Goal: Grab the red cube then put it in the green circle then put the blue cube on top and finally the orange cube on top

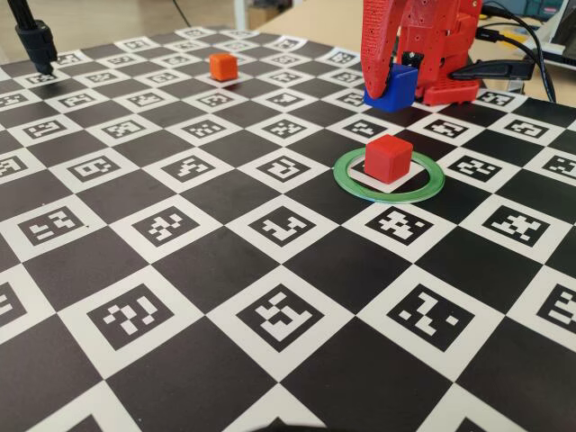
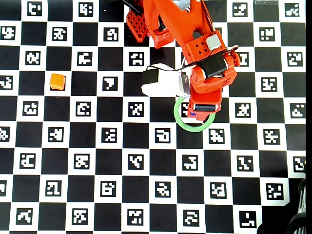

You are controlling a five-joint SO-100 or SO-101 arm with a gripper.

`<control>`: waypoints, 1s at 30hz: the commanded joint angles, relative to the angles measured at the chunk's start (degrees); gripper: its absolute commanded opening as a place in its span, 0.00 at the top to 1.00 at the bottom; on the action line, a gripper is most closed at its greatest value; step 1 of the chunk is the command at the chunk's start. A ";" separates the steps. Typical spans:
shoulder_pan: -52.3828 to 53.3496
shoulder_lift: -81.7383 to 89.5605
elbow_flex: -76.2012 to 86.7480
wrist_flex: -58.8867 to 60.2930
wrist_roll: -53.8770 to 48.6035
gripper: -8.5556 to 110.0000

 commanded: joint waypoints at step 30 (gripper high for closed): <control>-2.29 -0.97 4.57 -7.29 1.67 0.93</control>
